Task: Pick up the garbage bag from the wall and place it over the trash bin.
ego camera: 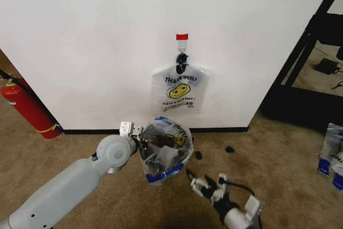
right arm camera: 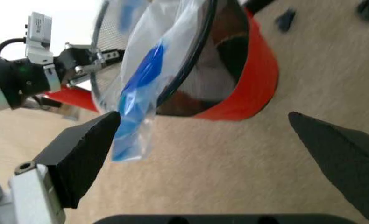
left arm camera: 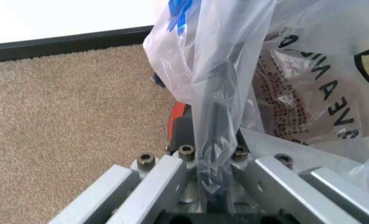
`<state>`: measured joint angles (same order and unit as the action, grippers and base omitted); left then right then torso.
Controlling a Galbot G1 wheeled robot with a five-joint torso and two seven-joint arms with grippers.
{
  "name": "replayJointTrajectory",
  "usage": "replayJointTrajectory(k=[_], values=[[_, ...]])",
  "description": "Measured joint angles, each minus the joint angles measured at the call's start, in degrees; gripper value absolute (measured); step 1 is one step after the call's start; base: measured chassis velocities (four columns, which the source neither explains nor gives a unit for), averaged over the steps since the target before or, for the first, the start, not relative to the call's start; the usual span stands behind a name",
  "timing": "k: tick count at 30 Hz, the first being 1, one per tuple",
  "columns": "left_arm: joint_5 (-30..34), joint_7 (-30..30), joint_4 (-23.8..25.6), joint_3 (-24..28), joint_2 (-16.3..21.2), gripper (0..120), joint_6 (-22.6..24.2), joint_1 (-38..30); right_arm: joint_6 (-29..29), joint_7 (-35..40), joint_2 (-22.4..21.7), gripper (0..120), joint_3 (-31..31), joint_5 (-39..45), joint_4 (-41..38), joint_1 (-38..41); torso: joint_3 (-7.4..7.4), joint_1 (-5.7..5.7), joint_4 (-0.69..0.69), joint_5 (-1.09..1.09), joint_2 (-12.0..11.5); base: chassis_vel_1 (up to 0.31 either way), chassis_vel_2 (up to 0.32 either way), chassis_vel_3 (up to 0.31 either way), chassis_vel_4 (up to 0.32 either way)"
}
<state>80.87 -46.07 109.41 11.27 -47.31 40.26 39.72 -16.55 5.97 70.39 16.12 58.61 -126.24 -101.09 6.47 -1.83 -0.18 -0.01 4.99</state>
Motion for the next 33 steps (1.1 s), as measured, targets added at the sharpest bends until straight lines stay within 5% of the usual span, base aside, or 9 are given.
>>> replayJointTrajectory(k=[15,33], values=[[-1.4,0.5,0.9,0.2,0.1,0,-0.3,0.6,-2.9,1.4,4.9,99,-3.5,2.9,1.8,4.6,0.0,0.0,0.0,0.0,0.0,0.0,0.0,0.0,0.0],[-1.9,0.5,1.4,1.6,-0.2,0,-0.4,-0.4,-1.9,2.3,7.2,34,-4.0,1.9,2.5,4.8,0.0,0.0,0.0,0.01,0.0,0.0,0.0,0.0,0.0]])
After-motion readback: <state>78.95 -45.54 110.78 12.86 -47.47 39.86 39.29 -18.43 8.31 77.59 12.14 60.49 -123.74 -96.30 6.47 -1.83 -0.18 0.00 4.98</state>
